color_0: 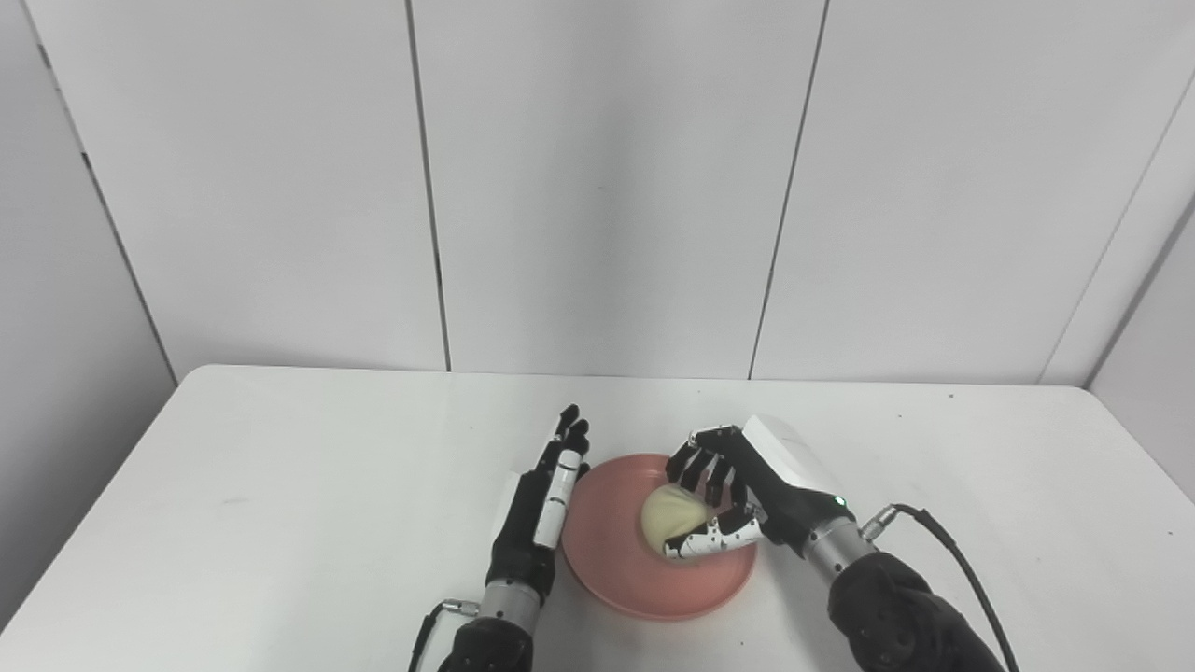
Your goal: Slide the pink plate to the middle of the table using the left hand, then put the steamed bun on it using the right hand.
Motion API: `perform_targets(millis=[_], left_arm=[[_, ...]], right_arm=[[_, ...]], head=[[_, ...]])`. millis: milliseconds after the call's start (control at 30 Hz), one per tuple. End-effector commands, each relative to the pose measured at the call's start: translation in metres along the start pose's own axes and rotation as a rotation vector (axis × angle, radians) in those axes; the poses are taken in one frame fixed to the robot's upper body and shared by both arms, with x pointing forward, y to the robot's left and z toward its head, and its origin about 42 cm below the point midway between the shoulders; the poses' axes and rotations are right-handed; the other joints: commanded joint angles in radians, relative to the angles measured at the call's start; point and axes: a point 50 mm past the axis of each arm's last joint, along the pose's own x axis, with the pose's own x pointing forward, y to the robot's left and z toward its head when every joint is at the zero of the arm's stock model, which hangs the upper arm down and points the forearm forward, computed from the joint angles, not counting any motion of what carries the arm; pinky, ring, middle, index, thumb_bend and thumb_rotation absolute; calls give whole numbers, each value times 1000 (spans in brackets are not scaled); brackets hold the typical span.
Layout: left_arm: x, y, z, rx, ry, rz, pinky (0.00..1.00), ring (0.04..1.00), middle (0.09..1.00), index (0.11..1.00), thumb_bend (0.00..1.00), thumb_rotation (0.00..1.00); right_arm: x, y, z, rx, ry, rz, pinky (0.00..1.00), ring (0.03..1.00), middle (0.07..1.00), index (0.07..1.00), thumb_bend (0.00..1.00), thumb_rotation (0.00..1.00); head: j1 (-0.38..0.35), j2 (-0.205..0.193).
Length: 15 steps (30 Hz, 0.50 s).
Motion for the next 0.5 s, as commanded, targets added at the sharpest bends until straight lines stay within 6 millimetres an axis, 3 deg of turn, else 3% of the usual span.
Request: perform_targets(millis=[0,100,300,367,400,433,467], left_arm=[[-11,-5,-14,-12,35,8,934,968,968,947,562,1000],[-12,-5,-14,-14,39,7,934,969,969,952,581,1000],[-12,-3,-12,-13,39,9,935,964,968,949,577,1000],[-12,-3,-11,-9,37,9,935,961,966,946,570,1000],[-12,-3,-10,-5,35,8,938,962,967,945,563,1000],[-12,-3,-10,-3,32,7,938,962,967,945,562,1000],[-12,-3,-10,-1,30,5,939,965,969,945,555,1000]], right_arm=[[13,-12,12,-47,-96,-62,221,389,507,487,516,0],[17,-1,4,-85,-109,-45,256,350,460,537,508,0],[19,13,-5,-142,-132,-20,400,409,501,521,515,0],[16,13,-5,-170,-127,-5,519,595,645,501,514,102],[14,13,-5,-177,-125,1,611,694,724,668,606,157],[12,12,-6,-176,-127,5,620,703,732,684,615,162],[10,12,-7,-175,-129,7,676,761,784,753,633,243]], head=[[-1,3],[-3,4],[-7,10],[-6,14],[-6,14],[-7,15],[-7,15]])
